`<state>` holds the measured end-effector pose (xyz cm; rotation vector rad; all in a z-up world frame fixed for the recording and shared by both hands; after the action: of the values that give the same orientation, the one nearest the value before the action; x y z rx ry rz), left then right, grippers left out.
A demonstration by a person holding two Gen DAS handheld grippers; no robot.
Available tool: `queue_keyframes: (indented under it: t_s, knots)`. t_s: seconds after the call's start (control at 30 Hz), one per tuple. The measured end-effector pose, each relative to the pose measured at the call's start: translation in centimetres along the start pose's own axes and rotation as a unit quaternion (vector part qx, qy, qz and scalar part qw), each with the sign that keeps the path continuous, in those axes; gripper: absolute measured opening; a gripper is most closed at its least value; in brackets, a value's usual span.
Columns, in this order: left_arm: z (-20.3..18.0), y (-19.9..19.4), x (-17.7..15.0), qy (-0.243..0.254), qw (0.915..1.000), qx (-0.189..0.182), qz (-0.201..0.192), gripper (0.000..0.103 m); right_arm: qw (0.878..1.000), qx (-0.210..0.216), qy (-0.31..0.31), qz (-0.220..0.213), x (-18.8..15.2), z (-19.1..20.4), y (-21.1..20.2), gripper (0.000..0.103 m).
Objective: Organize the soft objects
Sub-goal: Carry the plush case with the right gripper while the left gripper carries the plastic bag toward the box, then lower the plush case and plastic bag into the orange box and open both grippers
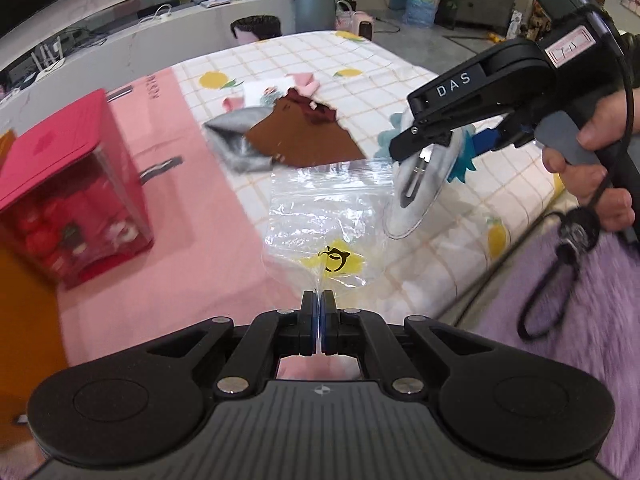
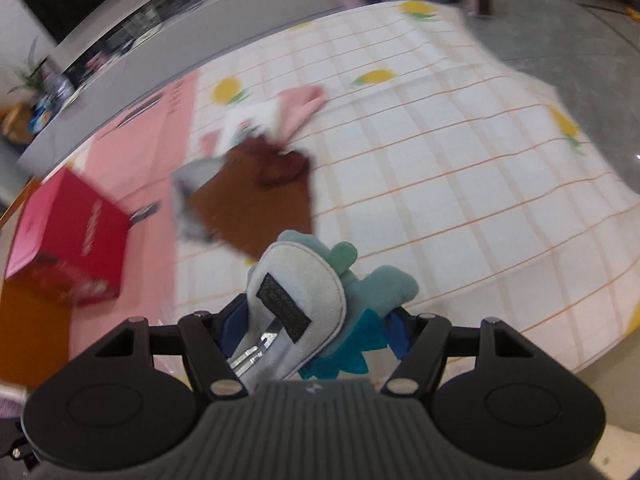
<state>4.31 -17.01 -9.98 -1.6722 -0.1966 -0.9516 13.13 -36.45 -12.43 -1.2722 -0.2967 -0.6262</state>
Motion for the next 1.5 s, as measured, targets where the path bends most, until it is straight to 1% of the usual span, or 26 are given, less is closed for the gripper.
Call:
queue_keyframes:
  t_s: [0.13,0.23,0.27,0.37,0.47,0.53,0.63,0.7,0.77,0.83,0.9,1.0,1.1,1.2,1.27,1.4,1.5]
  knots:
    - [1.9,-1.9,-1.7,-0.011,0.9993,0.031,0.015,0.002,0.999,0.021,-0.039,0.019,-1.5,3.1,-0.3,0.068]
    - [3.8,-3.1,-3.0,-0.027,0.9983,0.046,0.025,0.002,0.996,0.039,-0.072,0.037,-2.8,5.9,-0.6,0.068]
    - [4.3,-3.4,-3.5,-0.033,0.9977,0.052,0.026,0.002,0.994,0.038,-0.09,0.04,-3.4,6.9,-0.6,0.068]
    - [6.2,-4.7,-5.2,-0.052,0.9953,0.075,0.034,0.002,0.988,0.003,-0.146,0.049,-5.2,9.1,-0.1,0.068]
    - [7.8,-6.2,-6.5,-0.063,0.9932,0.093,0.029,0.002,0.983,0.009,-0.177,0.058,-6.6,11.6,-0.2,0.068]
    - [9.0,-7.4,-7.2,-0.061,0.9911,0.116,0.022,0.002,0.98,0.014,-0.195,0.049,-7.2,13.5,-0.6,0.068]
    - [10.6,-9.3,-7.9,-0.075,0.9888,0.127,0.022,0.002,0.972,0.033,-0.227,0.049,-8.7,17.3,-1.1,0.068]
    - [11.6,-10.6,-8.4,-0.088,0.9868,0.135,0.02,0.002,0.966,0.056,-0.246,0.06,-10.1,20.0,-1.3,0.068]
    - [13.0,-11.8,-8.9,-0.098,0.9837,0.15,0.016,0.002,0.959,0.069,-0.268,0.069,-11.5,22.8,-1.5,0.068]
    - [14.2,-13.0,-9.5,-0.108,0.9813,0.159,0.013,0.002,0.949,0.077,-0.298,0.064,-12.5,25.3,-2.2,0.068]
    - [15.3,-14.1,-10.2,-0.12,0.9795,0.162,0.014,0.002,0.943,0.096,-0.315,0.057,-13.1,27.7,-3.2,0.068]
    - [17.2,-15.9,-10.9,-0.132,0.9765,0.17,0.008,0.002,0.934,0.126,-0.33,0.045,-13.3,30.6,-4.6,0.068]
    - [18.5,-17.6,-10.9,-0.136,0.9732,0.186,-0.005,0.002,0.928,0.139,-0.346,0.029,-13.3,32.8,-5.8,0.068]
    - [19.7,-19.3,-10.4,-0.14,0.9709,0.193,-0.019,0.002,0.921,0.153,-0.359,0.018,-13.1,34.7,-6.9,0.068]
    - [20.5,-20.6,-10.0,-0.135,0.9692,0.203,-0.031,0.002,0.916,0.157,-0.37,0.008,-12.8,35.8,-7.6,0.068]
    - [21.5,-22.2,-8.3,-0.102,0.9645,0.236,-0.059,0.002,0.908,0.166,-0.383,-0.009,-11.7,38.1,-8.0,0.068]
    - [22.4,-23.1,-7.0,-0.097,0.9629,0.239,-0.077,0.002,0.907,0.171,-0.384,-0.022,-10.6,39.6,-8.3,0.068]
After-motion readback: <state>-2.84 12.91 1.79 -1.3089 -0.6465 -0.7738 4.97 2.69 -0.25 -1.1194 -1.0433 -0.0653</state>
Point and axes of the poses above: each gripper's, at about its wrist camera, not at the fingertips, and y roughly the way its jaws point, z to its left, x to its top, the point moved 8 cm from there along y, roughly the way its jaws point, and after that the axes turned 9 degrees about -z, right-handed, at the moved point
